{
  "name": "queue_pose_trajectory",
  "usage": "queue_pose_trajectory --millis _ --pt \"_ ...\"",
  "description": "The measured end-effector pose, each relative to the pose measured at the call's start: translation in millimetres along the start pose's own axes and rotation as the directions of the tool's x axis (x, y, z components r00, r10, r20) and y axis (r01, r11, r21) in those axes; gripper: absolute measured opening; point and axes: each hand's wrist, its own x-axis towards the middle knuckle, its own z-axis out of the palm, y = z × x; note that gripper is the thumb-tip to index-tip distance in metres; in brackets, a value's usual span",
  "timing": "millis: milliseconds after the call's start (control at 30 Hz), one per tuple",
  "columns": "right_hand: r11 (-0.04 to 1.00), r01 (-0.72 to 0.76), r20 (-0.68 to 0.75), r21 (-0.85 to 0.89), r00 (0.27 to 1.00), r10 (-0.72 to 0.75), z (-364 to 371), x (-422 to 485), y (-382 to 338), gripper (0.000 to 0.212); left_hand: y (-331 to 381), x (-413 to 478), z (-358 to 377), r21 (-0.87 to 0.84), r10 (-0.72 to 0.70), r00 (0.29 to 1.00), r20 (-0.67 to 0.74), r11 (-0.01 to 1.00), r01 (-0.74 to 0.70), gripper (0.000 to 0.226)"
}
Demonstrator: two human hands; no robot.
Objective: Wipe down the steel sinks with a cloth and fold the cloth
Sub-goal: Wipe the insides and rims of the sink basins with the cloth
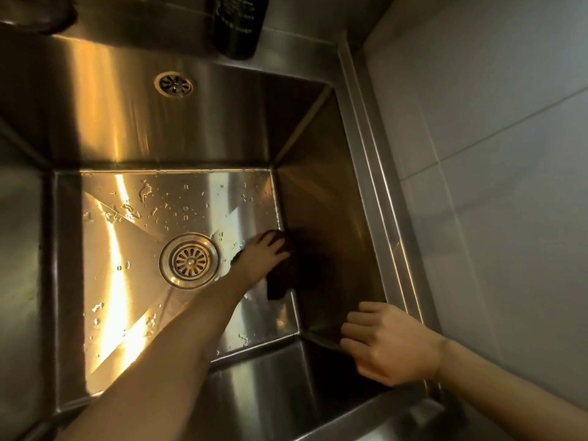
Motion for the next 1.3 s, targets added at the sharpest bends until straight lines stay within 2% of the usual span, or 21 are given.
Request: queue_pose_trajectory --millis 67,167,267,300,333,400,467,533,633,767,833,900,933,1000,1067,1133,1167,1233,1300 --pt "0.998 0.051 0.001 -0.045 0.999 -0.051 -11 18 22 0.02 -4 7 -11 -0.098 -0.186 0.98 0.064 0.977 0.192 0.05" --pt "0.991 0.075 0.038 -0.115 0.997 -0.071 -34 40 66 0.025 -1 17 -18 -0.095 -0.222 0.962 0.157 0.966 0.239 0.046" --pt "0.99 0.109 0.134 -0.087 0.986 -0.097 -43 50 86 0.024 -6 29 -46 -0.177 -0.27 0.959 0.081 0.944 0.28 0.054" --pt "0.991 0.115 0.152 -0.071 0.983 -0.103 -43 52 86 0.023 -10 31 -56 -0.221 -0.277 0.961 -0.015 0.938 0.267 0.059" --pt "0.991 0.118 0.161 -0.057 0.981 -0.107 -43 53 86 0.022 -14 32 -66 -0.277 -0.261 0.947 -0.187 0.939 0.204 0.064" --pt "0.992 0.123 0.173 -0.042 0.978 -0.114 -42 52 85 0.022 -23 35 -88 -0.364 -0.24 0.852 -0.464 0.929 0.064 0.068" --pt "0.992 0.123 0.167 -0.04 0.979 -0.115 -42 52 87 0.021 -33 47 -113 -0.394 -0.242 0.777 -0.581 0.919 -0.009 0.067" --pt "0.99 0.137 0.158 -0.017 0.978 -0.133 -41 52 89 0.022 -42 64 -125 -0.502 -0.342 0.764 -0.548 0.864 0.027 0.068" --pt "0.987 0.163 0.154 -0.001 0.975 -0.161 -38 51 90 0.027 -51 78 -91 -0.558 -0.453 0.819 -0.353 0.804 0.205 0.07" --pt "0.986 0.166 0.132 -0.013 0.978 -0.163 -37 51 92 0.029 -54 81 -43 -0.439 -0.518 0.854 -0.048 0.779 0.448 0.067" --pt "0.987 0.161 0.14 -0.017 0.978 -0.157 -39 50 93 0.028 -51 81 -43 -0.329 -0.474 0.879 0.042 0.824 0.46 0.064" --pt "0.987 0.159 0.135 -0.014 0.979 -0.156 -40 52 92 0.026 -58 79 -57 -0.281 -0.419 0.908 0.022 0.869 0.408 0.062" --pt "0.988 0.154 0.14 -0.007 0.978 -0.152 -39 52 91 0.024 -65 79 -68 -0.284 -0.407 0.912 -0.059 0.882 0.375 0.061" --pt "0.989 0.15 0.145 0.005 0.978 -0.149 -39 53 90 0.023 -88 82 -97 -0.277 -0.373 0.856 -0.358 0.918 0.284 0.052" --pt "0.987 0.158 0.14 0.003 0.978 -0.157 -41 53 93 0.025 -106 88 -119 -0.104 -0.213 0.761 -0.612 0.976 0.189 0.041" --pt "0.987 0.161 0.145 0.006 0.976 -0.161 -41 52 93 0.024 -111 90 -119 0.042 -0.093 0.772 -0.628 0.987 0.154 0.036" --pt "0.987 0.161 0.145 0.009 0.976 -0.161 -40 52 92 0.024 -111 93 -114 0.038 -0.102 0.783 -0.613 0.987 0.158 0.036" --pt "0.988 0.153 0.16 0.013 0.975 -0.153 -40 51 92 0.024 -105 101 -94 -0.073 -0.214 0.819 -0.532 0.975 0.208 0.037" --pt "0.99 0.138 0.166 0.003 0.977 -0.136 -41 51 92 0.024 -101 104 -73 -0.136 -0.33 0.868 -0.371 0.944 0.3 0.038"
